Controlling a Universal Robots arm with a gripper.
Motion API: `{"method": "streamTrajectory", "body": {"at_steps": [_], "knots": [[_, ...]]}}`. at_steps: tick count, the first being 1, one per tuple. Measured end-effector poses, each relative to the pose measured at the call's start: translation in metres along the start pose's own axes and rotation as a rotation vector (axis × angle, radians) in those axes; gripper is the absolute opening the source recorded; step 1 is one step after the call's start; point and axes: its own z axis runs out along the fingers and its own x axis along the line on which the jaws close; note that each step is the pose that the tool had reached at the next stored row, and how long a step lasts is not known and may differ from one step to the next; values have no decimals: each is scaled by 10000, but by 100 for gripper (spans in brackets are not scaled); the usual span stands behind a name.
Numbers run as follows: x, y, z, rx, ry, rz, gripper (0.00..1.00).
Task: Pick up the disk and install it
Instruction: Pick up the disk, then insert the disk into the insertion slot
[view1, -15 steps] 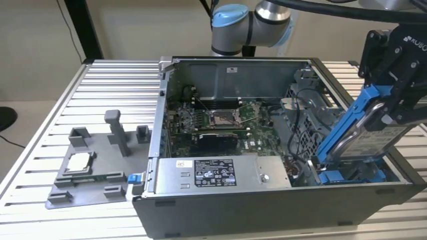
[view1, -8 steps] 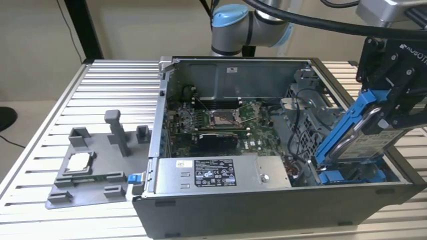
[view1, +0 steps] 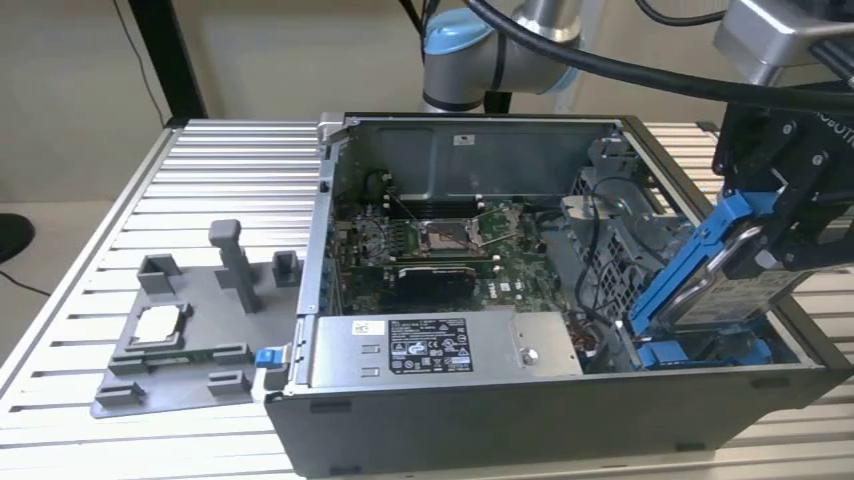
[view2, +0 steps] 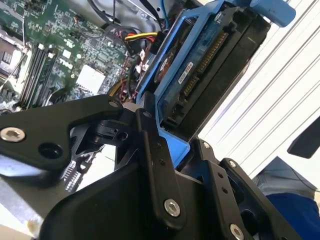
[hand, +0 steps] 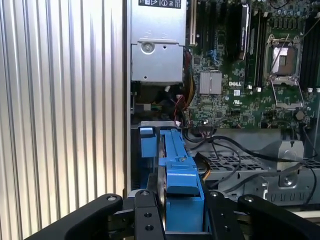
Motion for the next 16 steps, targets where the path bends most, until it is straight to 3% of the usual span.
{"method": "streamTrajectory", "body": {"at_steps": [16], "knots": [[23,9,187,-17,-19,10,0]]}}
